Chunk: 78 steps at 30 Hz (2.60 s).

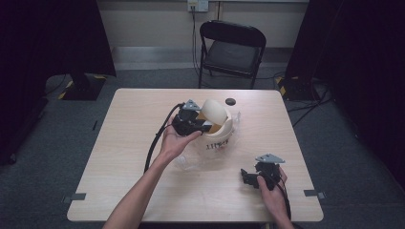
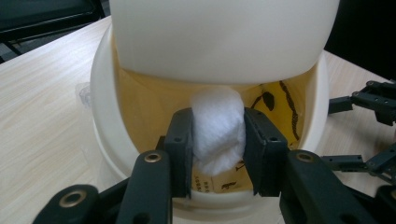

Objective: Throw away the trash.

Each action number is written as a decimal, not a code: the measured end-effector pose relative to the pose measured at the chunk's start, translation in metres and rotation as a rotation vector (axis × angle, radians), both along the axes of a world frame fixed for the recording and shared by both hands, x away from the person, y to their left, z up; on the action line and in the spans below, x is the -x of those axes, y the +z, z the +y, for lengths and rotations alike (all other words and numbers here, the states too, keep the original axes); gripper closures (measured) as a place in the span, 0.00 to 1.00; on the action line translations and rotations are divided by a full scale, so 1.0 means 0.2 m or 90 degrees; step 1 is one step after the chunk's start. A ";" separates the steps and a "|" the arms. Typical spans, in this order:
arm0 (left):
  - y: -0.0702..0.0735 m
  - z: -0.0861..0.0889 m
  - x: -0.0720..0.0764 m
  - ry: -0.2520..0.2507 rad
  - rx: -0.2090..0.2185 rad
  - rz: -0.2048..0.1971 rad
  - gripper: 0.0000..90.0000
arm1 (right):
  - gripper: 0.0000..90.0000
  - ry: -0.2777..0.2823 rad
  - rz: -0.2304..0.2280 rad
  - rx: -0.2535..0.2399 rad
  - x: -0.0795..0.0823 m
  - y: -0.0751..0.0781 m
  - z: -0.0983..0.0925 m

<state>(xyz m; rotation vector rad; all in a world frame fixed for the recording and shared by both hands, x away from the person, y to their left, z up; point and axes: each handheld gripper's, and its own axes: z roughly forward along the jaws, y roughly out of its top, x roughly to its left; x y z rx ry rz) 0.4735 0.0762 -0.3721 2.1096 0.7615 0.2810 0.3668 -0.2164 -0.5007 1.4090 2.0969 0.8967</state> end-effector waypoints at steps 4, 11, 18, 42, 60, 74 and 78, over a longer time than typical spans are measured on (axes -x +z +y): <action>-0.01 -0.02 -0.01 -0.001 -0.014 0.004 0.72 | 0.10 0.000 0.000 0.000 0.00 0.00 0.00; -0.02 -0.05 -0.03 0.008 -0.030 0.006 0.72 | 0.11 0.000 0.000 0.000 0.00 0.00 0.00; -0.02 -0.06 -0.04 0.006 -0.034 0.009 0.70 | 0.11 0.000 0.000 0.000 0.00 0.00 0.00; 0.05 0.02 0.03 0.006 0.019 -0.023 0.59 | 0.11 0.000 0.000 0.000 0.00 0.00 0.00; 0.07 0.30 0.17 0.048 0.072 -0.047 0.48 | 0.10 0.000 0.000 0.000 0.00 0.00 0.00; 0.07 0.52 0.25 0.119 0.060 -0.043 0.36 | 0.10 0.000 0.000 0.000 0.00 0.00 0.00; 0.05 0.58 0.28 0.162 0.063 -0.038 0.34 | 0.10 0.000 0.000 0.000 0.00 0.00 0.00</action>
